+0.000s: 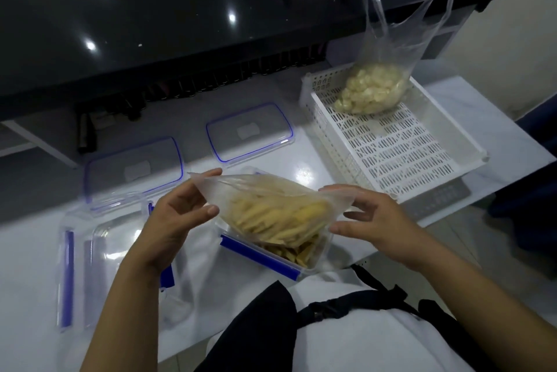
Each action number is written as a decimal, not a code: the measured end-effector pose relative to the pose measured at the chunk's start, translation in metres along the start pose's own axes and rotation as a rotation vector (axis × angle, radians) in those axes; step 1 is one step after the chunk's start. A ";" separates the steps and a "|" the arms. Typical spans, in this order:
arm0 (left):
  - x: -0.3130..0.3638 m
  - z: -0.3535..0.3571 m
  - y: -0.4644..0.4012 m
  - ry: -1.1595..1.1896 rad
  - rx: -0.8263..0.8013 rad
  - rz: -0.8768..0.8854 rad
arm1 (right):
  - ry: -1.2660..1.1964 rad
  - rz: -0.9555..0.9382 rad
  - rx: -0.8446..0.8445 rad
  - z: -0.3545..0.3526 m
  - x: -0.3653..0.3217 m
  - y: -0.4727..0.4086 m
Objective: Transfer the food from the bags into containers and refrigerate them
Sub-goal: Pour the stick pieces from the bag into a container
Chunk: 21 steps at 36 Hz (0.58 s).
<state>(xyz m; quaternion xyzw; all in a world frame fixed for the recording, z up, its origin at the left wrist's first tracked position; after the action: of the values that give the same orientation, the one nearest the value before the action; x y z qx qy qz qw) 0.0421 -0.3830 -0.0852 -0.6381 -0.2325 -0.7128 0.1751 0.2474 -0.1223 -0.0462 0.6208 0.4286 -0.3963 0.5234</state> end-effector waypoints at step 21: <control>0.006 0.015 -0.016 0.204 0.153 0.059 | -0.327 -0.094 0.183 -0.006 -0.004 -0.017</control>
<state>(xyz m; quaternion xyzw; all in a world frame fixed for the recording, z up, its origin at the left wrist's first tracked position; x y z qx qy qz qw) 0.0453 -0.3606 -0.0794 -0.5535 -0.2485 -0.7487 0.2670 0.2306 -0.1151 -0.0469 0.5723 0.3285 -0.5533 0.5084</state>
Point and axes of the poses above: each hand's wrist, its own y-axis away from the middle knuckle, its own z-axis out of the palm, x = y × z, the point moved 4 cm from there along -y, towards the middle knuckle, and after that the axes turned 8 degrees about -x, right-handed, at the moved point
